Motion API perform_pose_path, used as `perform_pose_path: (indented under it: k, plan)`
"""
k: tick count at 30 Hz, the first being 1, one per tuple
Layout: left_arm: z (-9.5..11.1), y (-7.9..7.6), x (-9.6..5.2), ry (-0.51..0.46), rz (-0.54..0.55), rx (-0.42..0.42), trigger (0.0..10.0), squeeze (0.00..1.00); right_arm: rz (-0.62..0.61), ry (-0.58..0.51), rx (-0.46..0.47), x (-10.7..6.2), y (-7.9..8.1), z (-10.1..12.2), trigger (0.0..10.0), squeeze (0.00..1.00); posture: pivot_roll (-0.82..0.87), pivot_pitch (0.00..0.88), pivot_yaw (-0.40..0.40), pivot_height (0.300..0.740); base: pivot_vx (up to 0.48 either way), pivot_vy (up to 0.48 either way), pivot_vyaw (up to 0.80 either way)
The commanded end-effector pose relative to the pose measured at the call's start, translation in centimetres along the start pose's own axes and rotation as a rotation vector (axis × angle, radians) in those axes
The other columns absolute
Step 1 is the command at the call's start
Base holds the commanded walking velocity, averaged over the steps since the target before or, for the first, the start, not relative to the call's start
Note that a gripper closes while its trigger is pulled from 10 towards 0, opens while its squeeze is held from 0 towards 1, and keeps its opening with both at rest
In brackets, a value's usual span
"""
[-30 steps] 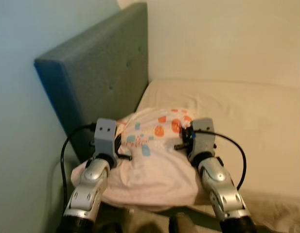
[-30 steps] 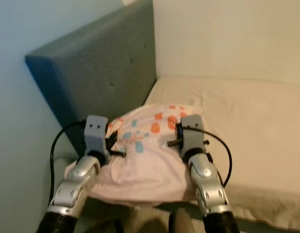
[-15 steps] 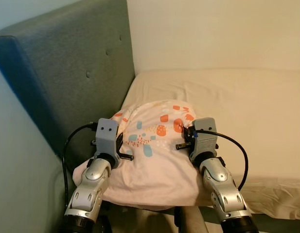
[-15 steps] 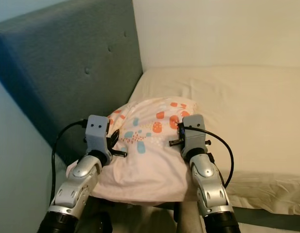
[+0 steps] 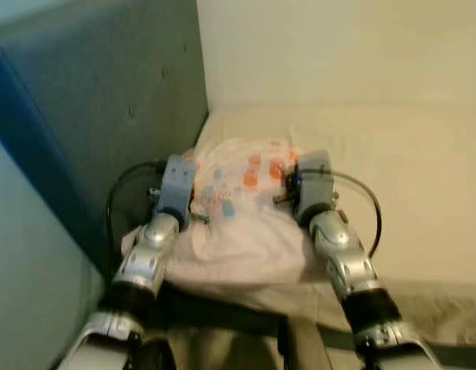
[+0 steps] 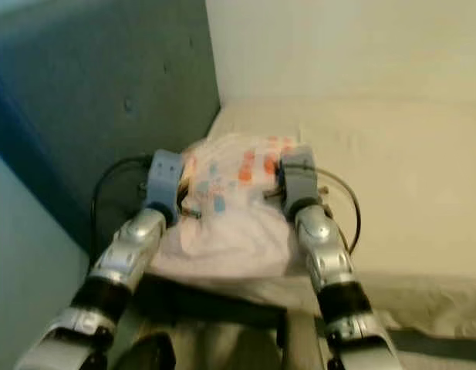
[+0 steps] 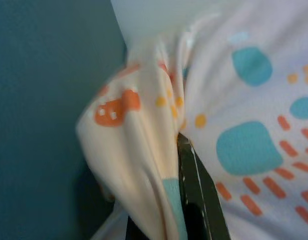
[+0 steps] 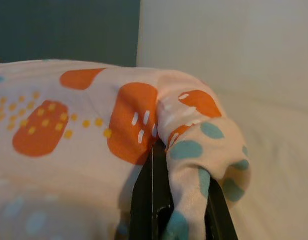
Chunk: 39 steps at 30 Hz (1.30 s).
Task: Clean up the room
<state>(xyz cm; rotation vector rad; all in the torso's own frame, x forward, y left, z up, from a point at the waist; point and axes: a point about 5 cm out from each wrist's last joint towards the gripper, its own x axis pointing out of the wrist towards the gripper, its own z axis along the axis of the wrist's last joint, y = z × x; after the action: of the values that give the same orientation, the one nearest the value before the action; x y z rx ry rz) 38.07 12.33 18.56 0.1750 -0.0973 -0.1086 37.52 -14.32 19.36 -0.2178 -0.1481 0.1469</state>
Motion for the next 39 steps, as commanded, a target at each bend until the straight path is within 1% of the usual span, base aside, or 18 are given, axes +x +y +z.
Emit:
perform_pose_path:
  k: [1,2,4,7,8,10,13,14,15,18,21,25,28,30,32,33,36,39]
  plan:
    - [0.5,3.3,0.8,-0.005,0.118,0.037,10.0,0.0,-0.074,-0.046,-0.02,1.1,-2.0,1.5,10.0,0.0,-0.13,0.129,0.044,0.572,0.0,0.0,0.0]
    - [0.5,3.3,0.8,-0.005,0.118,0.037,10.0,0.0,-0.074,-0.046,-0.02,1.1,-2.0,1.5,10.0,0.0,-0.13,0.129,0.044,0.572,0.0,0.0,0.0]
    - [6.7,5.6,2.8,-0.176,0.182,0.035,10.0,0.0,-0.097,-0.157,-0.041,3.5,-3.2,6.3,10.0,0.0,-0.12,0.141,0.04,0.572,0.0,0.0,0.0]
    - [6.7,5.6,2.8,-0.176,0.182,0.035,10.0,0.0,-0.097,-0.157,-0.041,3.5,-3.2,6.3,10.0,0.0,-0.12,0.141,0.04,0.572,0.0,0.0,0.0]
    - [9.7,6.6,3.3,-0.263,0.212,0.034,10.0,0.0,-0.113,-0.217,-0.054,4.4,-3.8,8.9,10.0,0.0,-0.12,0.145,0.036,0.572,0.0,0.0,0.0]
    - [9.7,6.6,3.3,-0.263,0.212,0.034,10.0,0.0,-0.113,-0.217,-0.054,4.4,-3.8,8.9,10.0,0.0,-0.12,0.145,0.036,0.572,0.0,0.0,0.0]
    - [11.9,7.3,3.6,-0.33,0.235,0.038,10.0,0.0,-0.122,-0.262,-0.068,4.9,-4.2,10.8,10.0,0.0,-0.11,0.147,0.031,0.572,0.0,0.0,0.0]
    - [15.5,9.0,3.4,-0.451,0.318,0.076,10.0,0.0,-0.132,-0.343,-0.101,5.6,-4.8,14.3,10.0,0.0,-0.1,0.152,0.025,0.572,0.0,0.0,0.0]
    - [16.8,9.9,3.1,-0.496,0.367,0.102,10.0,0.0,-0.135,-0.375,-0.103,5.7,-5.0,15.5,10.0,0.0,-0.1,0.152,0.025,0.572,0.0,0.0,0.0]
    - [17.5,10.4,2.9,-0.521,0.397,0.119,10.0,0.0,-0.137,-0.394,-0.102,5.8,-5.1,16.2,10.0,0.0,-0.1,0.156,0.022,0.572,0.0,0.0,0.0]
    - [18.2,11.6,2.3,-0.574,0.472,0.232,10.0,0.0,-0.126,-0.399,-0.024,5.9,-5.0,16.0,10.0,0.0,-0.1,0.156,0.022,0.572,0.0,0.0,0.0]
    - [13.6,9.3,3.2,-0.449,0.336,0.33,10.0,0.0,-0.073,-0.14,0.031,6.0,-2.8,8.8,10.0,0.0,-0.07,0.172,0.009,0.572,0.0,0.0,0.0]
    - [12.7,8.8,3.4,-0.429,0.31,0.346,10.0,0.0,-0.067,-0.095,0.035,6.0,-2.5,7.5,10.0,0.0,-0.07,0.177,0.008,0.572,0.0,0.0,0.0]
    - [6.7,4.8,3.8,-0.239,0.151,0.381,10.0,0.0,-0.094,0.151,0.07,4.7,-2.0,1.6,10.0,0.0,-0.06,0.188,0.005,0.572,0.0,0.0,0.0]
    - [1.5,1.0,2.9,-0.099,0.017,0.427,10.0,0.0,-0.12,0.325,0.089,3.1,-1.7,-2.7,10.0,0.0,-0.07,0.204,0.011,0.572,0.0,0.0,0.0]
    - [1.5,1.0,2.9,-0.099,0.017,0.427,10.0,0.0,-0.12,0.325,0.089,3.1,-1.7,-2.7,10.0,0.0,-0.07,0.204,0.011,0.572,0.0,0.0,0.0]
    - [-3.4,-2.5,0.9,0.016,-0.098,0.437,10.0,0.0,-0.13,0.4,0.11,1.9,-1.4,-5.0,10.0,0.0,-0.08,0.216,0.026,0.572,0.0,0.0,0.0]
    - [-5.0,-3.0,0.2,0.074,-0.084,0.406,10.0,0.0,-0.121,0.406,0.101,1.5,-1.3,-5.5,10.0,0.0,-0.08,0.222,0.03,0.572,0.0,0.0,0.0]
